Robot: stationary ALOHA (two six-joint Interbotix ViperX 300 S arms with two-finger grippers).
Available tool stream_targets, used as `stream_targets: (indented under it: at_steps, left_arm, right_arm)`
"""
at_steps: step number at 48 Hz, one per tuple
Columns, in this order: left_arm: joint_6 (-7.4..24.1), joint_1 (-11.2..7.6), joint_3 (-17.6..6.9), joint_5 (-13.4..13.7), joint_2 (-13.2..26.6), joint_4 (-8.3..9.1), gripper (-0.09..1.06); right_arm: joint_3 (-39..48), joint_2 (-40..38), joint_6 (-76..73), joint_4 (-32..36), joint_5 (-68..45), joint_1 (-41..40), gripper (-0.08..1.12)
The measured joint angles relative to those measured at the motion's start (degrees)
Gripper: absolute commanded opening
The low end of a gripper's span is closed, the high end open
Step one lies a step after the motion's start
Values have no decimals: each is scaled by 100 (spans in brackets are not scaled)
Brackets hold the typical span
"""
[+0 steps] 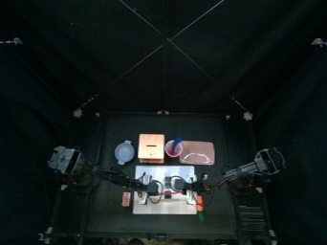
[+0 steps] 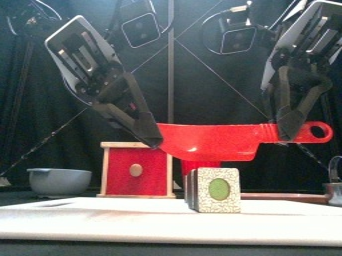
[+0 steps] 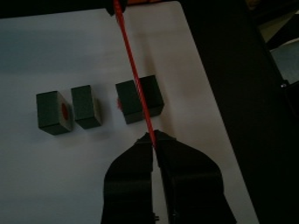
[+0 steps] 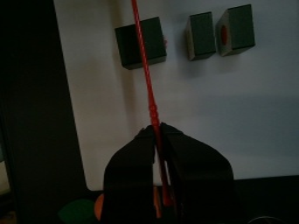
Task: Place sushi on board then cut the sushi with the knife then place the pieces on the plate
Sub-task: Cut the sushi into 4 pieces
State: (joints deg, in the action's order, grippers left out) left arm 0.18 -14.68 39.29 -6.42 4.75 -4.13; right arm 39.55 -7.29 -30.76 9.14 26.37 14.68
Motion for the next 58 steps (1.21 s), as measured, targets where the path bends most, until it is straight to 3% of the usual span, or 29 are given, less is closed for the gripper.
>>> stream_targets:
  at_steps: [12, 58]
  left_arm:
    - [-9, 9, -9, 0, 70, -88, 35]
    - [-18, -26, -9, 0, 123, -105, 35]
  right_arm:
    - [0, 26, -9, 0, 0, 0, 40]
    - [-79, 211, -9, -18, 0, 18, 40]
